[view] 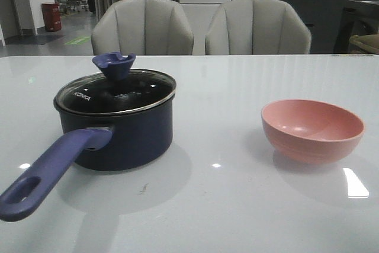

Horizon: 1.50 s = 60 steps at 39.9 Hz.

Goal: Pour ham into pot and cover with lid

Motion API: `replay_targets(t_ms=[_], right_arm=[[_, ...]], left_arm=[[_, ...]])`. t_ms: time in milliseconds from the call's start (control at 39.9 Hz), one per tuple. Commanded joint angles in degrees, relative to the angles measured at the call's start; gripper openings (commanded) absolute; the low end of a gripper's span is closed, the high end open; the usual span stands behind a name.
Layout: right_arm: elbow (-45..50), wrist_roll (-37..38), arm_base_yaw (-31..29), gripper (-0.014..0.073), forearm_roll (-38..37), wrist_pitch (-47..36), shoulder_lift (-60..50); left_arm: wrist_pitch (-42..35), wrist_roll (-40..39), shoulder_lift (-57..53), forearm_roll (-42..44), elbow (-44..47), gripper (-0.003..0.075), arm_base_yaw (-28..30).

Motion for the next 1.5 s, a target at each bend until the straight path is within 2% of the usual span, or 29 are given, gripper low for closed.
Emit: replay_targets(t_ms=[0, 150, 226, 702, 802, 927, 1128, 1228, 1303, 1353, 1479], right_arm=[[-1.68, -0.46, 0.02, 0.016, 0.17, -4.71, 0.56], [-1.68, -0.46, 0.02, 0.016, 0.17, -4.71, 0.56], [-1.68, -0.46, 0.02, 0.016, 0.17, -4.71, 0.56], [-1.68, -0.46, 0.02, 0.016, 0.17, -4.71, 0.56], [-1.68, -0.46, 0.02, 0.016, 0.17, -4.71, 0.56], [-1.68, -0.46, 0.02, 0.016, 0.17, -4.71, 0.56], [-1.68, -0.46, 0.02, 0.016, 0.17, -4.71, 0.56], [-1.68, -0.46, 0.02, 0.016, 0.17, -4.71, 0.56], [-1.68, -0.46, 0.02, 0.016, 0.17, -4.71, 0.56], [-1.68, -0.46, 0.02, 0.016, 0.17, -4.71, 0.56], [-1.68, -0.46, 0.02, 0.016, 0.18, -4.65, 0.56]], left_arm=[[-7.16, -0.07, -3.34, -0.63, 1.11, 0.0441, 0.14], [-9.09, -0.07, -6.43, -1.93, 2.32, 0.0104, 0.14], [-9.4, -0.07, -6.72, -1.93, 2.32, 0.0136, 0.14], [-9.04, -0.07, -6.72, -1.93, 2.32, 0.0133, 0.14], [-10.9, -0.07, -6.72, -2.09, 4.04, 0.0133, 0.23], [-15.48, -0.07, -7.09, -2.09, 8.48, 0.0133, 5.01], [-30.21, -0.07, -9.46, -2.73, 19.29, 0.0133, 15.98], [-36.01, -0.18, -10.91, -2.73, 24.14, 0.0133, 18.87], [-37.73, -0.29, -12.31, -2.97, 26.28, 0.0133, 19.78], [-35.65, -0.29, -12.59, -3.26, 26.06, 0.0133, 19.76], [-35.93, -0.29, -12.45, -3.91, 26.06, 0.0133, 19.81]])
